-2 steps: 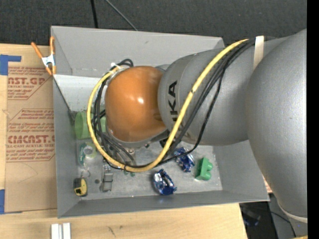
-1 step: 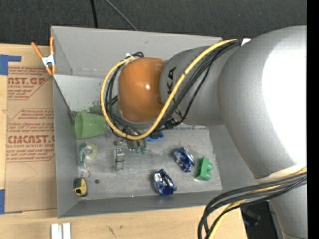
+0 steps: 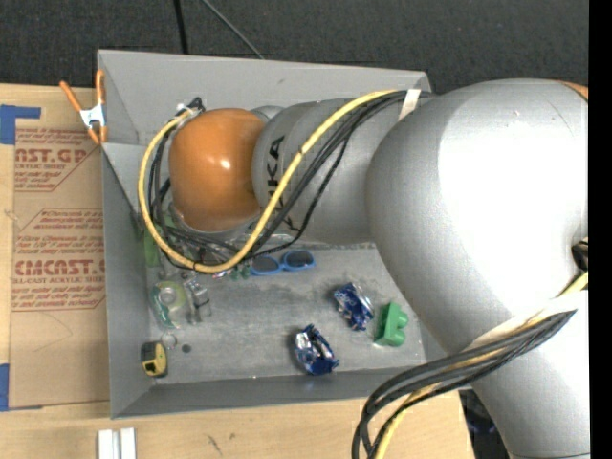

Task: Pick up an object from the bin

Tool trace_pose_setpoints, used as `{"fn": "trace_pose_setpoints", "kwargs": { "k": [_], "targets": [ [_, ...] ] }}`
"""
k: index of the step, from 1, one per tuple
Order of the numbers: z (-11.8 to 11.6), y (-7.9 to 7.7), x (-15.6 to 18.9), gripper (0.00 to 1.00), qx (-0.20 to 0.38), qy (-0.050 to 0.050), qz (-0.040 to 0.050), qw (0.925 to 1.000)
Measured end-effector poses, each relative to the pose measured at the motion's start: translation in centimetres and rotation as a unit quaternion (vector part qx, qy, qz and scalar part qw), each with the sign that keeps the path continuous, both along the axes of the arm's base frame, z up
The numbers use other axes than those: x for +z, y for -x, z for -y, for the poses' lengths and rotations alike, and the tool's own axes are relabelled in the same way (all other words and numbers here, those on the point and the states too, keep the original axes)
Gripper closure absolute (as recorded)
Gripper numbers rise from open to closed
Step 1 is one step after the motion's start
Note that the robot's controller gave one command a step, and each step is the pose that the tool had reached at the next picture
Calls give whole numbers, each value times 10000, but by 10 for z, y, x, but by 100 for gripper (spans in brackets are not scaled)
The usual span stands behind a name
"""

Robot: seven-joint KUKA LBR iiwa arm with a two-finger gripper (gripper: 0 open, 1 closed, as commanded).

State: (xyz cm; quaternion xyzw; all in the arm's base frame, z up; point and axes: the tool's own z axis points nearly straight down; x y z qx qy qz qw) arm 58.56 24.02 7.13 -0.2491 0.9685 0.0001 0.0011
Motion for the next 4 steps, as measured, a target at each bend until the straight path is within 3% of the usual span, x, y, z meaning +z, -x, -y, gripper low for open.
{"fn": "trace_pose_setpoints", "kwargs": {
  "k": [1,2,3,4],
  "targets": [
    [-2,-1,3,100,-3,-22,7,10000],
    [0,1,0,0,3,-3,-9,10000],
    [-1,63,2,0,716,55,-22,9974],
    [0,94,-2,0,1261,2,-9,9920]
  ]
}}
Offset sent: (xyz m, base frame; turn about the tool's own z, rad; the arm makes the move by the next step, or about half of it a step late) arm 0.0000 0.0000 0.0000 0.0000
